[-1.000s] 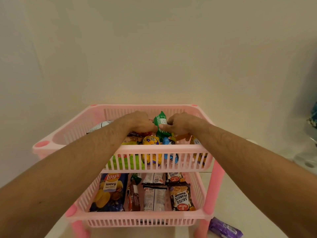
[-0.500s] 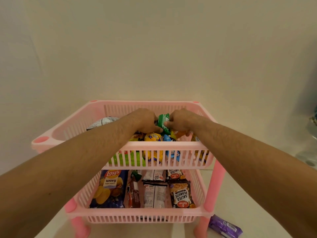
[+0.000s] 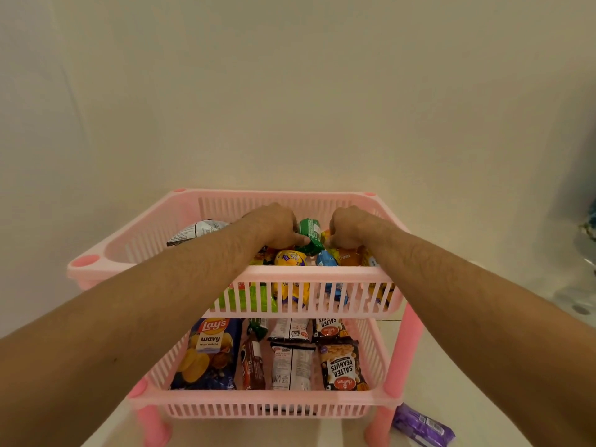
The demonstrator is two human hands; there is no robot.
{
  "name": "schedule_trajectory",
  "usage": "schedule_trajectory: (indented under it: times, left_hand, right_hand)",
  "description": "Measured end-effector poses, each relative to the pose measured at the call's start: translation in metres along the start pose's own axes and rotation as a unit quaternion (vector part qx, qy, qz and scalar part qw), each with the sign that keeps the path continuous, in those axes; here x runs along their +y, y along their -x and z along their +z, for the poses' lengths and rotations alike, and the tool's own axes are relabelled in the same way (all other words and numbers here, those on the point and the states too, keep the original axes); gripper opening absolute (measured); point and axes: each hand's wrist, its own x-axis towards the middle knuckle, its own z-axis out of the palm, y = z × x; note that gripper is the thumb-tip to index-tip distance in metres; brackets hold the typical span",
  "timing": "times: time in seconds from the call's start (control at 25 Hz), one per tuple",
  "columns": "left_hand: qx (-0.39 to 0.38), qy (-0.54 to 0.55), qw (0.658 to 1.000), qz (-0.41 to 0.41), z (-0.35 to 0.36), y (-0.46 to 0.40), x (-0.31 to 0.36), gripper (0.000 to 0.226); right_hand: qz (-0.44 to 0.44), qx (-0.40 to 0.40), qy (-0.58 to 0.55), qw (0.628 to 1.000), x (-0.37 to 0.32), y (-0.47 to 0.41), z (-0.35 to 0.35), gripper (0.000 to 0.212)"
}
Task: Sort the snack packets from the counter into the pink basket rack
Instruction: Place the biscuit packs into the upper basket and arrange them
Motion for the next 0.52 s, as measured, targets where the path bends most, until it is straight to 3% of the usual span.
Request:
schedule_trajectory:
  times: [0.36, 0.52]
  left_hand:
    - [0.051, -0.014, 0.998, 0.026, 0.001, 0.002, -0.004, 0.064]
    - [0.008, 0.014, 0.997, 0.082, 0.005, -0.002, -0.003, 0.059]
  right_hand:
    - [0.009, 0.058, -0.028, 0.998, 0.002, 0.006, -0.002, 0.037]
    - [-0.022, -0.058, -0.064, 0.996, 0.009, 0.015, -0.012, 0.051]
